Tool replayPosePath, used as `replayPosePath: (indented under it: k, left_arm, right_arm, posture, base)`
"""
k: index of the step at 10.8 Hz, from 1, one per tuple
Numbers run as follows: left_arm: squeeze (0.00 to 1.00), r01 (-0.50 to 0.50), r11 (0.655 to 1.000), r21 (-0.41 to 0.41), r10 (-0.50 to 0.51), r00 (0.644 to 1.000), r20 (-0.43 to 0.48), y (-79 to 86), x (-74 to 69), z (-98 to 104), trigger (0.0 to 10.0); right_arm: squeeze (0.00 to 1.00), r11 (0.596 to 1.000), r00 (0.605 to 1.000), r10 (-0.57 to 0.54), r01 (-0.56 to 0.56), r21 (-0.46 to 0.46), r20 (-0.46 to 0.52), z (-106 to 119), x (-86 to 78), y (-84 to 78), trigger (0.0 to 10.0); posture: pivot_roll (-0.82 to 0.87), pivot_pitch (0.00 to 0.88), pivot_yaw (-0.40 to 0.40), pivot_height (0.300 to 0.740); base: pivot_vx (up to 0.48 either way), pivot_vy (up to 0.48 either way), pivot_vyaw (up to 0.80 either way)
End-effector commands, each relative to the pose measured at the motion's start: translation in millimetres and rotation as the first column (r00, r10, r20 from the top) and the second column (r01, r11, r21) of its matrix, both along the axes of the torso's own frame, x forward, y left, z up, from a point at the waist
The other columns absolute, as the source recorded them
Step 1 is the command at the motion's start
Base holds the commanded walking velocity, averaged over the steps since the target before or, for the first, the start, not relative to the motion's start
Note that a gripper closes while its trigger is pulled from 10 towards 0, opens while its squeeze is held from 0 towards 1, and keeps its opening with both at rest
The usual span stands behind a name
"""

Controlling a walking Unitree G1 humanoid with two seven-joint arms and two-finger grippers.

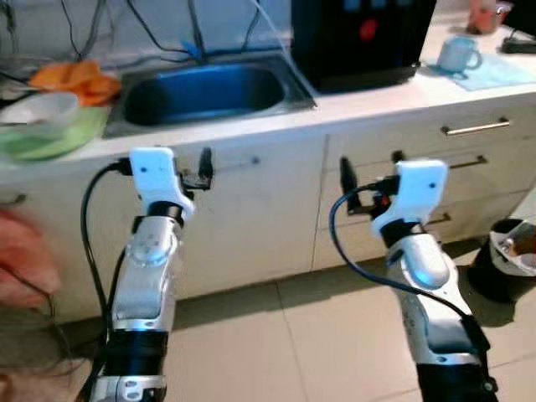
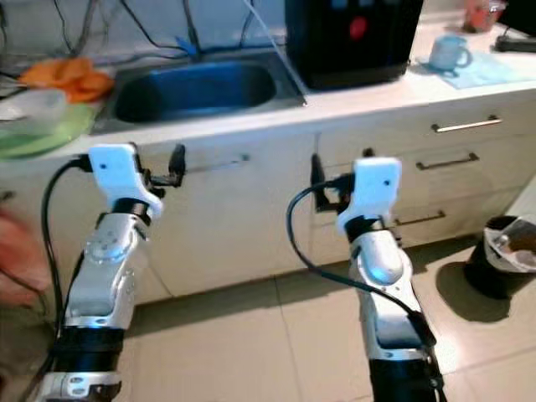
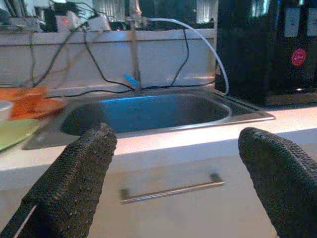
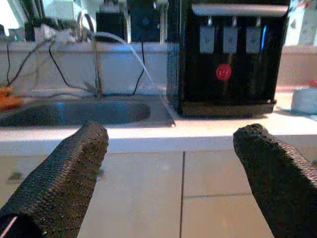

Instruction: Kitchen organization

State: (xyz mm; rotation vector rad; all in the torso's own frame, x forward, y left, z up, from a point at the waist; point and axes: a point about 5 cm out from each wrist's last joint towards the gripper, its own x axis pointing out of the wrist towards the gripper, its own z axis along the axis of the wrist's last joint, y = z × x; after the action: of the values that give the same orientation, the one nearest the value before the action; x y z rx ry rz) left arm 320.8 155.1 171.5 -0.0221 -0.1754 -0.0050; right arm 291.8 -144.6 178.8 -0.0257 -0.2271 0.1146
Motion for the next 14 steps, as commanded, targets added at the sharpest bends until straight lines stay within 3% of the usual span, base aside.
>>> replayPosePath:
  k: [1, 4, 14]
  left_arm:
    - [0.00, 0.020, 1.000, -0.002, -0.020, 1.000, 0.000, -6.2, 0.3, 0.6, 10.0]
    - [0.00, -0.045, 0.999, -0.001, 0.045, 0.999, -0.007, 3.1, 0.6, 2.0, 10.0]
    - [0.00, -0.053, 0.999, 0.006, 0.053, 0.999, -0.008, -0.9, 2.1, 3.6, 10.0]
  right_arm:
    - [0.00, 1.000, 1.000, -0.019, 0.019, 0.001, -0.002, -1.3, -1.9, -6.5, 10.0]
    - [0.00, 1.000, 1.000, -0.017, 0.017, -0.016, -0.005, -3.2, -4.6, -6.2, 10.0]
    - [0.00, 1.000, 1.000, 0.024, -0.024, -0.011, 0.010, 1.8, -5.1, 1.1, 10.0]
  posture:
    - [0.01, 0.000, 0.096, 0.740]
    - [0.01, 0.005, 0.094, 0.740]
    - [0.00, 0.005, 0.090, 0.740]
  base:
    - [0.000, 0.000, 0.00]
    - [0.110, 0.000, 0.00]
    - [0.462, 0.000, 0.00]
